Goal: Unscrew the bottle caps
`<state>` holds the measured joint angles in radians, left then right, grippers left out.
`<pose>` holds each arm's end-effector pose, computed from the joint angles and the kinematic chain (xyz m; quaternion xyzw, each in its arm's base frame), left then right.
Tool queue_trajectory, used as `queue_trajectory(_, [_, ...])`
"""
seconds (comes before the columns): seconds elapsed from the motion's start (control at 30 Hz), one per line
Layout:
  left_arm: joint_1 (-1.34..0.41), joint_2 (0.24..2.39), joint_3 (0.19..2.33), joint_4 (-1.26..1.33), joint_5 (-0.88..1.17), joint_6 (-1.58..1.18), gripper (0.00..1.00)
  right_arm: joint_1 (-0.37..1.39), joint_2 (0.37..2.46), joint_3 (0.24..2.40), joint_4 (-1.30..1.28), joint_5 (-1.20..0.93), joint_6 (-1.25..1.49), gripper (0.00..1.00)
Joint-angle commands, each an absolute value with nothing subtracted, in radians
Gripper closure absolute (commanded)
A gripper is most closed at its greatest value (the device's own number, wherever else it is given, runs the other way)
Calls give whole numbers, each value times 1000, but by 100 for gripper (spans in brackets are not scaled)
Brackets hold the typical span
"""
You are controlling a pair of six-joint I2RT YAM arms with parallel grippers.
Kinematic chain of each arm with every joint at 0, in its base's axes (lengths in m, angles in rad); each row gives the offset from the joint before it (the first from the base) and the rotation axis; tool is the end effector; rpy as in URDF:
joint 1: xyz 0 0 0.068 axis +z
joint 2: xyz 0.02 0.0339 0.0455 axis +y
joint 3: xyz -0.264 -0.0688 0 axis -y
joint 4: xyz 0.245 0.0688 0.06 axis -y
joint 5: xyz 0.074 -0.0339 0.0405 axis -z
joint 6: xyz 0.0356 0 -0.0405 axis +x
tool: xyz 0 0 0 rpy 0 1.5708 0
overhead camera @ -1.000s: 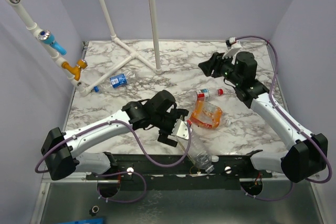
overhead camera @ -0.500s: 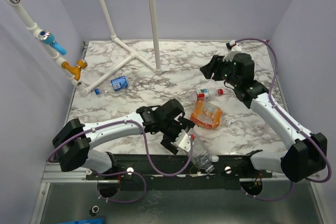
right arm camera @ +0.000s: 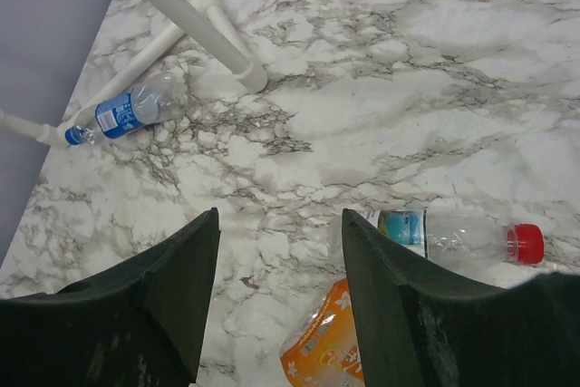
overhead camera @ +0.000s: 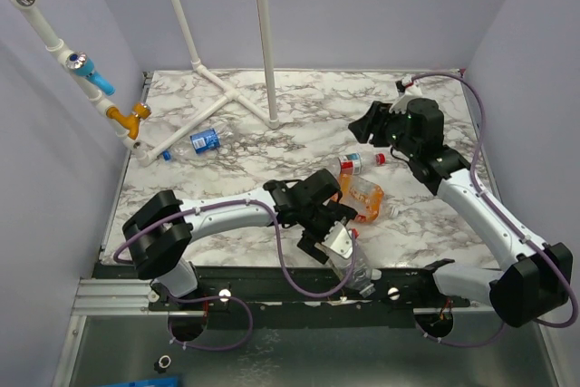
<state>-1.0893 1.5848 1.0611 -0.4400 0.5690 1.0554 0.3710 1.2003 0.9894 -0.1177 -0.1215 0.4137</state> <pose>0.1336 -0.2971 0.2215 0.8446 0.3642 -0.2727 0.2823 0.2594 0.1055 0.3317 -0.0180 0.8123 0.2677 0.5178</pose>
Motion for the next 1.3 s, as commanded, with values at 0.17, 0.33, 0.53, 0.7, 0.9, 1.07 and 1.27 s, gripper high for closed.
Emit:
queue_trajectory(0.17, [-1091,1645,1058,-517,478,1037,11,368,1160,971,-169,-74,421,40])
queue_trajectory(0.33, [-1025,1587,1018,-616,394,989,18,368,1163,976,-157,-72,422,40])
queue_trajectory(0.53, [-868,1492,964,-731,313,921,26,367,1176,991,-148,-85,425,40])
queue_trajectory(0.7, [-708,1365,867,-780,238,940,25,368,1200,995,-128,-97,429,40])
queue_trajectory(0.9, [-615,1313,780,-706,149,867,23,368,1237,1001,-105,-111,444,40])
queue_trajectory(1.07, [-609,1347,839,-681,151,708,1,368,1254,1016,-104,-120,448,39])
queue_trajectory(1.27, [-604,1303,1032,-798,275,576,1,368,1258,1034,-111,-111,441,36])
